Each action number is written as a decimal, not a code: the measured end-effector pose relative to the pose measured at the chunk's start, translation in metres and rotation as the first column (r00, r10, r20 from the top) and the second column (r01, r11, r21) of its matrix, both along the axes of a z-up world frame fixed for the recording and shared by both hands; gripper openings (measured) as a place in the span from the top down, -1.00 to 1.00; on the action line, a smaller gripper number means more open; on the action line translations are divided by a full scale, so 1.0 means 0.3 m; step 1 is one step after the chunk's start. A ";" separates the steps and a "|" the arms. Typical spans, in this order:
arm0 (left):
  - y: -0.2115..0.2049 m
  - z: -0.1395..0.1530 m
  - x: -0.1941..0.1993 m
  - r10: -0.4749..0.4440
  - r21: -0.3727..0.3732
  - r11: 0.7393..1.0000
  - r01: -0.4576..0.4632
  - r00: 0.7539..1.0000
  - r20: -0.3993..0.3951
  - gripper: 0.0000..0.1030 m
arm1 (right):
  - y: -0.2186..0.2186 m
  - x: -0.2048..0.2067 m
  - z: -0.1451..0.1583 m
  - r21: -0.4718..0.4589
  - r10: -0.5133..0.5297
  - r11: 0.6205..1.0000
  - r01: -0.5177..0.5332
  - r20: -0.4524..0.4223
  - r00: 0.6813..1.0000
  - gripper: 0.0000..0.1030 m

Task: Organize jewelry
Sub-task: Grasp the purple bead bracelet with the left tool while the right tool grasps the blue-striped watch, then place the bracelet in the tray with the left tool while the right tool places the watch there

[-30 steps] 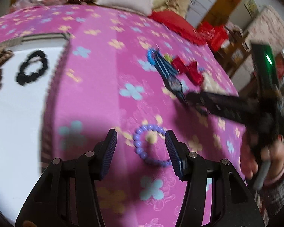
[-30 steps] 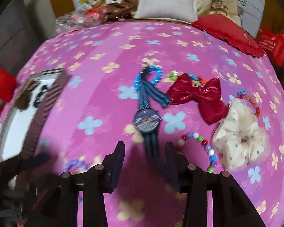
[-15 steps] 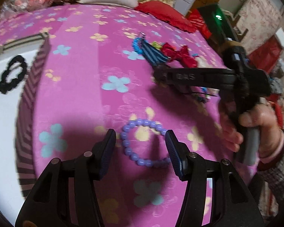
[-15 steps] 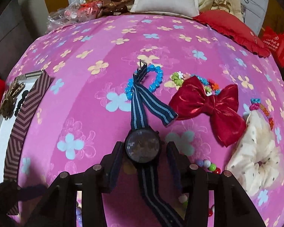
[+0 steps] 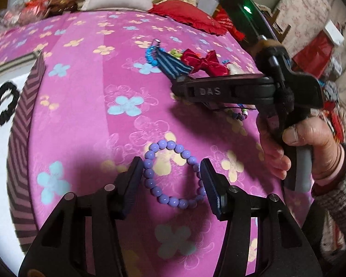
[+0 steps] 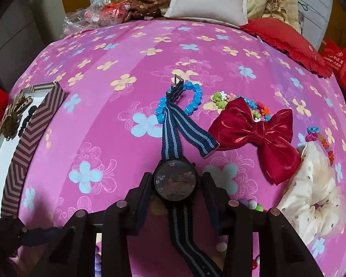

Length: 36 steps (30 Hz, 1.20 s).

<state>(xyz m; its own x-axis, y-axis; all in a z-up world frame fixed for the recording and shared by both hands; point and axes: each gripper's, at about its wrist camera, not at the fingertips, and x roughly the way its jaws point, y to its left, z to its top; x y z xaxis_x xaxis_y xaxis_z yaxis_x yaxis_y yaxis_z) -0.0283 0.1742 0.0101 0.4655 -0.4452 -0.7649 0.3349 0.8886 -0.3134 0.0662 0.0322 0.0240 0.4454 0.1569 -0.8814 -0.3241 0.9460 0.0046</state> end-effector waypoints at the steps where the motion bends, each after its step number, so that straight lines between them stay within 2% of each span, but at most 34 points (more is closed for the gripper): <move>1: -0.008 -0.001 -0.001 -0.007 0.008 1.000 0.007 1.000 0.009 0.01 | 0.001 -0.001 -0.001 0.001 -0.003 1.000 0.003 0.004 1.000 0.19; 4: -0.010 0.001 0.002 -0.008 0.035 0.999 0.008 1.000 0.011 0.10 | 0.003 -0.004 -0.002 0.003 -0.008 1.000 0.008 0.019 1.000 0.19; 8: 0.019 -0.003 0.017 0.014 0.000 1.000 -0.014 1.000 -0.005 0.10 | 0.003 -0.006 -0.003 0.006 -0.012 1.000 0.012 0.029 0.999 0.19; 11: -0.001 -0.002 0.012 0.011 0.034 0.999 -0.011 1.000 0.020 0.13 | 0.003 -0.007 -0.004 0.004 -0.010 1.000 0.010 0.033 0.999 0.19; 13: -0.027 -0.004 0.009 0.012 0.089 0.996 -0.016 0.999 0.051 0.43 | 0.002 -0.006 -0.004 0.007 -0.016 1.000 0.015 0.034 0.999 0.19; 14: -0.039 -0.008 0.008 0.015 0.120 0.993 -0.022 0.998 0.064 0.82 | 0.005 -0.007 -0.004 0.005 -0.018 1.000 0.018 0.036 0.999 0.19; 16: -0.051 -0.011 0.013 0.013 0.139 0.990 -0.023 0.997 0.072 0.85 | 0.010 -0.008 -0.004 0.000 -0.028 1.000 0.028 0.040 0.999 0.19; 22: 0.009 0.016 0.027 0.052 0.014 0.999 -0.053 0.998 0.028 0.85 | 0.018 -0.034 0.024 -0.008 -0.045 0.999 0.045 0.066 0.997 0.20; 24: 0.055 0.068 0.018 0.077 -0.045 0.996 -0.075 0.996 0.054 0.85 | 0.019 -0.052 0.053 0.002 -0.046 0.999 0.046 0.083 0.995 0.20; 30: 0.191 0.223 -0.042 0.137 -0.147 0.982 -0.115 0.979 0.151 0.85 | 0.038 -0.116 0.195 0.037 -0.048 0.998 0.042 0.151 0.987 0.20; 36: 0.362 0.308 -0.083 0.243 -0.217 0.956 -0.199 0.950 0.197 0.85 | 0.114 -0.196 0.354 0.083 -0.016 0.997 -0.001 0.210 0.978 0.20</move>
<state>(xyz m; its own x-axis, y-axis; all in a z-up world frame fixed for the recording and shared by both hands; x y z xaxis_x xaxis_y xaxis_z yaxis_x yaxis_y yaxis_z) -0.0533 0.2828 0.1025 0.7152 -0.4401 -0.5430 0.2163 0.8781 -0.4267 0.0075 0.0663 0.1304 0.6207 0.2207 -0.7523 -0.3189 0.9477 0.0149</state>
